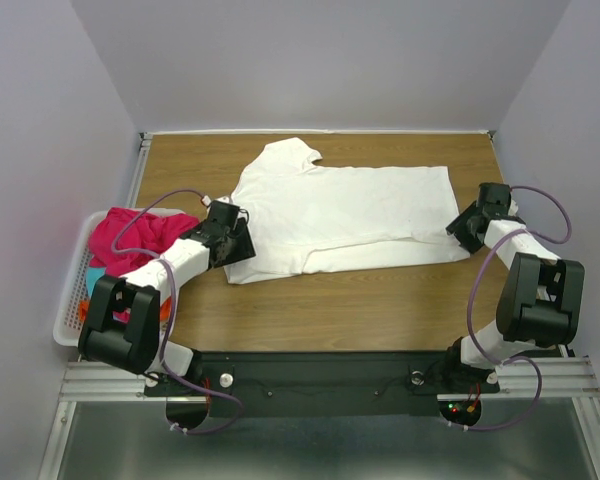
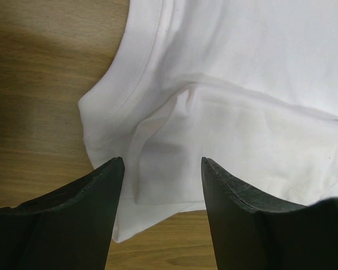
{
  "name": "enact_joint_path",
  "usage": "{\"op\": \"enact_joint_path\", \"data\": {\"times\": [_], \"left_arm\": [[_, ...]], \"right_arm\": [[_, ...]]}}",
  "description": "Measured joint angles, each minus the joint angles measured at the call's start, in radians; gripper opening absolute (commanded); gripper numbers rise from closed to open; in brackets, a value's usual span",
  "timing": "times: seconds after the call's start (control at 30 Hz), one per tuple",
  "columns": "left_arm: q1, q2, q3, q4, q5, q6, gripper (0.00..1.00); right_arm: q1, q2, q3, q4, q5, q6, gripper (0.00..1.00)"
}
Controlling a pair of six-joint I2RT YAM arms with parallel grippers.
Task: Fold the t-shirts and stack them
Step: Fold the tshirt
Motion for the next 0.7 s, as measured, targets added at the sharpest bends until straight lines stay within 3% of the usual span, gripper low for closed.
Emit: {"op": "enact_joint_path", "data": {"times": [0.2, 0.27, 0.3, 0.57, 0.7], "left_arm": [[-0.020, 0.000, 0.018, 0.001, -0.021, 0.005, 0.68], [-0.025, 0.002, 0.019, 0.001, -0.022, 0.006, 0.65], [-0.026, 0.005, 0.019, 0.001, -0.024, 0.006, 0.65], [-0.059, 0.023, 0.019, 0.000, -0.035, 0.006, 0.47], [-0.064, 0.029, 0.019, 0.000, -0.035, 0.006, 0.40]], "right_arm": [[0.000, 0.000, 0.000, 0.004, -0.001, 0.000, 0.51], [0.000, 0.000, -0.001, 0.006, -0.011, 0.000, 0.41], [0.000, 0.000, -0.002, 0.007, -0.011, 0.001, 0.41], [0.023, -0.057, -0.039, 0.023, -0.231, -0.030, 0.40], [0.145, -0.121, -0.072, 0.028, -0.324, -0.031, 0.40]]}}
